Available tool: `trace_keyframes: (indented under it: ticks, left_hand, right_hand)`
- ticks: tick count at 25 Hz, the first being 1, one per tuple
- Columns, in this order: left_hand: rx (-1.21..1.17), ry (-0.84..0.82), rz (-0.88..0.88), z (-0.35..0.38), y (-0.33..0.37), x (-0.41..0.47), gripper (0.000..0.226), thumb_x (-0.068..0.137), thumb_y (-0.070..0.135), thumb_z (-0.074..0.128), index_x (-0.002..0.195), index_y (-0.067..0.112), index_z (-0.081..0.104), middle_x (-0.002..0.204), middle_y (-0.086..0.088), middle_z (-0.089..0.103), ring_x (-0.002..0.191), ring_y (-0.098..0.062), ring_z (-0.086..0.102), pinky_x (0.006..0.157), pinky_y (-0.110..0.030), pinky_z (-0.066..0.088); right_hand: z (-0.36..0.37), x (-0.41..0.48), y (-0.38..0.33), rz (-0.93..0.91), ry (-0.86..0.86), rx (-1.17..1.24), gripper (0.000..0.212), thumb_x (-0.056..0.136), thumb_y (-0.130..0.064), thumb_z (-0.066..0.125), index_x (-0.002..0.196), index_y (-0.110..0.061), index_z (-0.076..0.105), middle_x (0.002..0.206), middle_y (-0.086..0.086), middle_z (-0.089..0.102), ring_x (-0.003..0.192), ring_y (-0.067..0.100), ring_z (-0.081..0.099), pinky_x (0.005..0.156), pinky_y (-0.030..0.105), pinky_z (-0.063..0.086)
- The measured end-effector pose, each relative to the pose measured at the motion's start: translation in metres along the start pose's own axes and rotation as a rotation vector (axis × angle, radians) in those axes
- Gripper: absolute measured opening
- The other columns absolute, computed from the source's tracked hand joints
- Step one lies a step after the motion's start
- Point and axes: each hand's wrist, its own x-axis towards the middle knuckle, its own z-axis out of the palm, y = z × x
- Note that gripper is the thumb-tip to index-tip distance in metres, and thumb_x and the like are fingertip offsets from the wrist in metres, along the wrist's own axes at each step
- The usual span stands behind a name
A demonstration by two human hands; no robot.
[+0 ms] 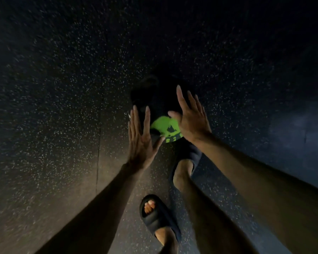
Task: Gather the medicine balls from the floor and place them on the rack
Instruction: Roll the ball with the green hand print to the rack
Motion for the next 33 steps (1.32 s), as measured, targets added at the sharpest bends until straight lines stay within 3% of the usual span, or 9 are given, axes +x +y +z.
trace_keyframes:
  ticks: [5, 8, 11, 15, 18, 23, 26, 29, 33]
  left_hand:
    - [-0.011, -0.008, -0.012, -0.027, 0.014, 0.098, 0.107, 0.085, 0.069, 0.059, 0.161, 0.019, 0.002, 0.165, -0.02, -0.014, 0.154, -0.035, -0.011, 0.122, -0.06, 0.013]
    - [-0.053, -0.09, -0.09, -0.054, 0.028, 0.171, 0.099, 0.084, 0.074, 0.052, 0.16, 0.029, 0.007, 0.166, -0.018, -0.008, 0.154, -0.034, -0.006, 0.123, -0.058, 0.012]
    - [-0.098, -0.056, -0.199, -0.07, 0.047, 0.245, 0.084, 0.087, 0.069, 0.055, 0.156, 0.031, 0.025, 0.164, -0.02, 0.014, 0.152, -0.037, 0.013, 0.12, -0.058, 0.024]
    - [-0.015, 0.034, -0.248, -0.081, 0.066, 0.308, 0.066, 0.095, 0.056, 0.053, 0.149, 0.02, 0.041, 0.147, -0.021, 0.041, 0.136, -0.037, 0.039, 0.112, -0.051, 0.037]
    - [0.091, 0.023, -0.15, -0.088, 0.062, 0.316, 0.069, 0.097, 0.057, 0.048, 0.154, 0.02, 0.033, 0.154, -0.021, 0.033, 0.142, -0.038, 0.032, 0.115, -0.054, 0.033]
    - [0.042, -0.181, 0.076, -0.098, 0.041, 0.313, 0.1, 0.089, 0.069, 0.051, 0.16, 0.027, -0.005, 0.168, -0.012, -0.006, 0.155, -0.031, -0.001, 0.122, -0.058, 0.011]
    - [-0.043, -0.218, 0.145, -0.102, 0.024, 0.342, 0.1, 0.091, 0.064, 0.052, 0.16, 0.022, -0.007, 0.168, -0.007, 0.002, 0.155, -0.029, 0.005, 0.121, -0.058, 0.02]
    - [-0.043, -0.209, 0.154, -0.121, 0.019, 0.402, 0.098, 0.088, 0.072, 0.045, 0.161, 0.022, 0.001, 0.165, -0.008, 0.021, 0.15, -0.028, 0.024, 0.119, -0.052, 0.028]
    - [-0.116, -0.247, 0.012, -0.141, 0.031, 0.484, 0.098, 0.082, 0.081, 0.04, 0.159, 0.027, 0.015, 0.156, -0.01, 0.038, 0.14, -0.028, 0.039, 0.114, -0.046, 0.035]
  right_hand:
    - [-0.043, 0.109, -0.027, 0.243, -0.02, 0.21, 0.07, 0.099, -0.067, 0.028, 0.159, -0.038, 0.008, 0.167, 0.015, 0.01, 0.153, 0.037, 0.01, 0.122, 0.054, 0.02]
    - [-0.054, 0.118, -0.025, 0.168, 0.037, 0.206, 0.075, 0.1, -0.061, 0.035, 0.161, -0.027, 0.007, 0.167, 0.016, 0.005, 0.154, 0.035, 0.009, 0.123, 0.05, 0.02]
    - [-0.062, 0.106, -0.011, 0.039, 0.018, 0.186, 0.09, 0.095, -0.062, 0.047, 0.16, -0.027, -0.005, 0.168, 0.013, -0.007, 0.155, 0.032, 0.002, 0.124, 0.047, 0.019]
    - [-0.074, 0.13, -0.011, 0.092, -0.029, 0.215, 0.103, 0.09, -0.06, 0.058, 0.157, -0.035, -0.016, 0.167, 0.011, -0.015, 0.155, 0.033, 0.0, 0.123, 0.051, 0.022]
    - [-0.095, 0.175, -0.022, 0.152, -0.047, 0.247, 0.103, 0.089, -0.064, 0.056, 0.157, -0.036, -0.016, 0.167, 0.011, -0.015, 0.154, 0.035, -0.001, 0.121, 0.055, 0.022]
    - [-0.134, 0.267, -0.043, 0.253, -0.084, 0.259, 0.091, 0.09, -0.07, 0.046, 0.158, -0.04, -0.006, 0.168, 0.011, -0.004, 0.153, 0.04, 0.006, 0.12, 0.056, 0.019]
    - [-0.146, 0.326, -0.057, 0.333, -0.024, 0.284, 0.083, 0.092, -0.073, 0.037, 0.16, -0.037, 0.005, 0.168, 0.011, 0.006, 0.153, 0.039, 0.009, 0.122, 0.054, 0.015]
    - [-0.157, 0.363, -0.074, 0.375, 0.098, 0.278, 0.074, 0.098, -0.066, 0.036, 0.159, -0.027, 0.019, 0.166, 0.013, 0.016, 0.152, 0.035, 0.015, 0.122, 0.053, 0.019]
    - [-0.154, 0.337, -0.087, 0.22, 0.172, 0.146, 0.069, 0.101, -0.062, 0.028, 0.158, -0.025, 0.018, 0.167, 0.01, 0.009, 0.155, 0.028, 0.001, 0.125, 0.051, 0.016]
